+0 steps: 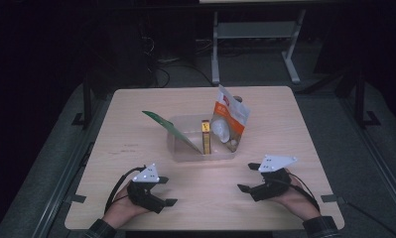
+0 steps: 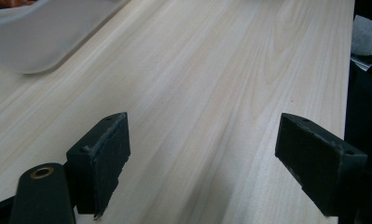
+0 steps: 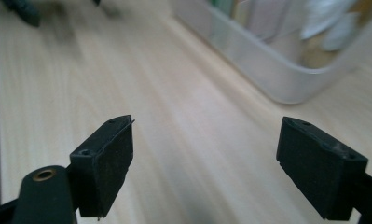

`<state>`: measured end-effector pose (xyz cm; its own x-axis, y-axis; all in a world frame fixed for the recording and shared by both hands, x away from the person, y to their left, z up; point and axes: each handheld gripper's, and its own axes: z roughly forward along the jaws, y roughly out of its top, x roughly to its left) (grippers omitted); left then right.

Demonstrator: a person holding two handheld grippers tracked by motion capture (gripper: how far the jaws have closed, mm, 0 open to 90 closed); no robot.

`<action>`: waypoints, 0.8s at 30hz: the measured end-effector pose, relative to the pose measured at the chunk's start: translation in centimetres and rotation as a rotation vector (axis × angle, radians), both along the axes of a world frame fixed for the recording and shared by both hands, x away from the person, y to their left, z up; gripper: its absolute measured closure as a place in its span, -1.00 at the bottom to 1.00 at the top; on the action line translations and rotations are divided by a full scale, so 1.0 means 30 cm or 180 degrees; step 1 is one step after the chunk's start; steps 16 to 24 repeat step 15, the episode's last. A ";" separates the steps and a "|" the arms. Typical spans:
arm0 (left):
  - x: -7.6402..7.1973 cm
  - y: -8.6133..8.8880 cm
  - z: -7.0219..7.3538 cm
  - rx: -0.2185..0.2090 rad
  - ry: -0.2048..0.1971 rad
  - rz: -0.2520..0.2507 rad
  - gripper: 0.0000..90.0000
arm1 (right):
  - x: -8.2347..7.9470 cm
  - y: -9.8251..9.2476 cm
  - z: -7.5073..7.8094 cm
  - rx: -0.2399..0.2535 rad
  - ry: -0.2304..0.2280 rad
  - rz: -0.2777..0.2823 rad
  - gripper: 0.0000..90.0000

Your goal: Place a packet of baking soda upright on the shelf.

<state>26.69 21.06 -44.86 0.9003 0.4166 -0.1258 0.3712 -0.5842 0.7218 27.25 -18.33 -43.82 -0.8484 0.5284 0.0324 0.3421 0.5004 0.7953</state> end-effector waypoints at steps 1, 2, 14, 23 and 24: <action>-0.001 -0.005 -0.002 -0.0005 0.0009 -0.0007 -0.62 | -0.005 0.009 -0.003 -0.0032 0.0002 0.0035 -0.60; -0.001 -0.007 -0.002 0.0010 0.0006 -0.0022 -0.62 | -0.011 0.023 -0.008 -0.0079 0.0018 0.0111 -0.60; -0.005 -0.019 -0.008 0.0026 0.0015 -0.0044 -0.62 | -0.025 0.068 -0.032 -0.0227 0.0047 0.0339 -0.62; -0.005 -0.020 -0.009 0.0027 0.0018 -0.0045 -0.62 | -0.025 0.068 -0.032 -0.0220 0.0056 0.0331 -0.62; -0.005 -0.020 -0.009 0.0027 0.0018 -0.0045 -0.62 | -0.025 0.068 -0.032 -0.0220 0.0056 0.0331 -0.62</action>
